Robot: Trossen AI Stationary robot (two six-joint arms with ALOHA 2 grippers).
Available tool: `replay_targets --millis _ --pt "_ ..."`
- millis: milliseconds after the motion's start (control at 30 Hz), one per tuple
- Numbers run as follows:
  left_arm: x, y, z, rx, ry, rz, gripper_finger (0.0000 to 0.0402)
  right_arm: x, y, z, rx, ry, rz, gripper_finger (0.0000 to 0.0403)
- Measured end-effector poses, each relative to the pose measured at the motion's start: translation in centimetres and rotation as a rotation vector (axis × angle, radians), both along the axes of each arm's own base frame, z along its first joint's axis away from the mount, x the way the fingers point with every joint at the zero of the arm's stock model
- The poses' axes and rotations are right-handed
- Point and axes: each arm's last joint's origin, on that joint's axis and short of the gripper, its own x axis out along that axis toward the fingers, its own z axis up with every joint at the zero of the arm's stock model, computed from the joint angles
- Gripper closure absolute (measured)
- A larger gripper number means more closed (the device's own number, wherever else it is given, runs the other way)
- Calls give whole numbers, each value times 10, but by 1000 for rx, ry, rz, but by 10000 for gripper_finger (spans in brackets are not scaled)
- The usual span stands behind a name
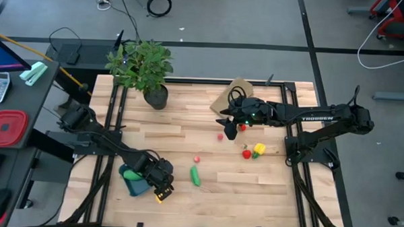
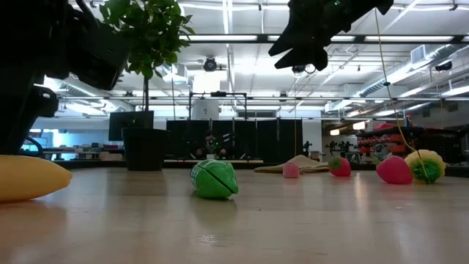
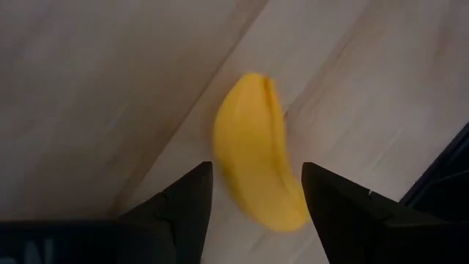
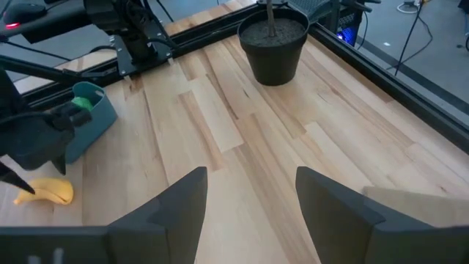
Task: Pick and placing Produce into tupperware
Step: Put the yellow banana into the blue bin
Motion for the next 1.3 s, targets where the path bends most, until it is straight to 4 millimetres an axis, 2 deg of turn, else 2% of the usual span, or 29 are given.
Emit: replay_targets --millis 233,633,900,1100,1300 --pt "6 -6 -20 0 32 -21 181 0 0 0 -4 1 2 183" --pt "7 -7 -23 -14 40 -17 191 0 0 0 -5 1 2 183" --pt "7 -7 -24 -12 45 -18 232 0 0 0 -5 1 3 183" --pt "10 -9 -20 -35 19 -27 260 0 0 0 -6 1 3 183" --pt "17 -16 1 -116 -21 -98 248 0 0 0 -6 1 3 183"
